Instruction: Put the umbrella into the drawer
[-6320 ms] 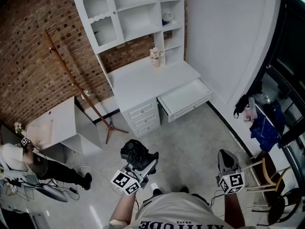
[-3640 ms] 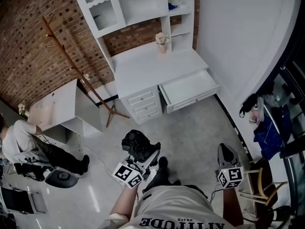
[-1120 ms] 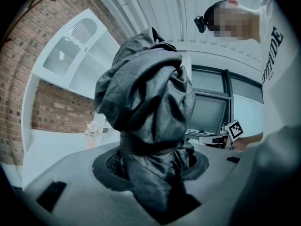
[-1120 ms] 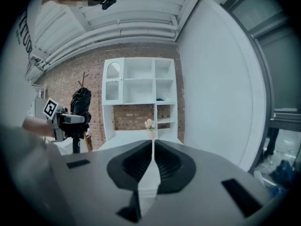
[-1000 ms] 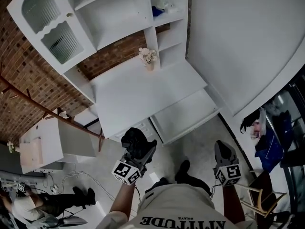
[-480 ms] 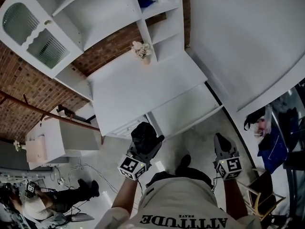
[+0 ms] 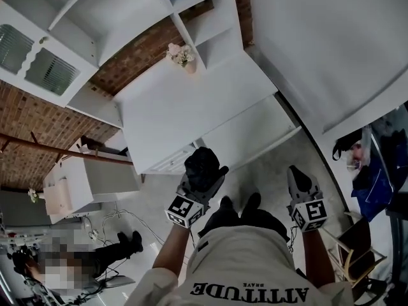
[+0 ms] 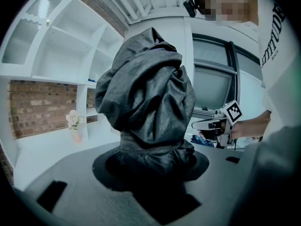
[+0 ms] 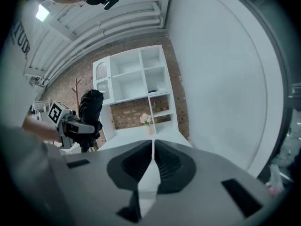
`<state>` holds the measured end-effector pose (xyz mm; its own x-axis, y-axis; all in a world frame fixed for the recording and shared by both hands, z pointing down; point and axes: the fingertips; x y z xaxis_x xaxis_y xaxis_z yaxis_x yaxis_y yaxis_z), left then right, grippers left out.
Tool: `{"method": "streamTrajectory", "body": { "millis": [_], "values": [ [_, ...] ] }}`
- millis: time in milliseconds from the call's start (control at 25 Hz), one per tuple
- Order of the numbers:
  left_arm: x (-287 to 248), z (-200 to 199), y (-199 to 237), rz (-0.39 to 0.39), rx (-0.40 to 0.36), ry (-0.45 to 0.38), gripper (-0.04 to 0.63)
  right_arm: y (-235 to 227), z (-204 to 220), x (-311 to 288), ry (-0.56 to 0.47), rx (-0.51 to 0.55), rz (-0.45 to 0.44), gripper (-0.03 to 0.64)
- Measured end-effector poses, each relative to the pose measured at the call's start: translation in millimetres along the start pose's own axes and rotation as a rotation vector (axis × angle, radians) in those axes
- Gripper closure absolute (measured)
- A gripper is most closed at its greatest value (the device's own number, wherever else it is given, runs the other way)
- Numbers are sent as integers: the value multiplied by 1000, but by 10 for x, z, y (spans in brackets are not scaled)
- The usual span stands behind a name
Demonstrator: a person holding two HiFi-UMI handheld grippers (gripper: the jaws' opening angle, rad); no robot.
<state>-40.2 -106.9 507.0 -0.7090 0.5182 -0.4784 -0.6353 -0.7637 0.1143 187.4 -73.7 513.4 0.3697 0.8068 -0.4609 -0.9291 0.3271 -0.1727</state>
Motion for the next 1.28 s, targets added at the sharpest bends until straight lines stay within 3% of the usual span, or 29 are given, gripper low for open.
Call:
{"method": "streamTrajectory", "body": {
  "millis": [360,760,1000,1160,1280],
  "values": [
    [-307,40,22,79,-38,60,353,13,205,-183,44,-31,16,583],
    [-750,302,418,208,-60,142,353,150,106,-542,58,-52,64,583],
    [-1108,669,685,271,14,231,353,221,140,-789,111,-100,96,583],
    [-1394,995,858,298,61,298,353,225,328,-946,153,-64,122,583],
    [-1597,1249,960,314,82,349,353,237,424,-1061,165,-112,146,583]
  ]
}}
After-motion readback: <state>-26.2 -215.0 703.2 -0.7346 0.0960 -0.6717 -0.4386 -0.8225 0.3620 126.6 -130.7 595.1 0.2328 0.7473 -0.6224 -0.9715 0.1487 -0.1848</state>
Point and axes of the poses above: the fingertips, and each gripper's own axes: x backward along the fingers, y to its left, z out of its underside, and after that the axes turned 10 degrees about y, right-handed
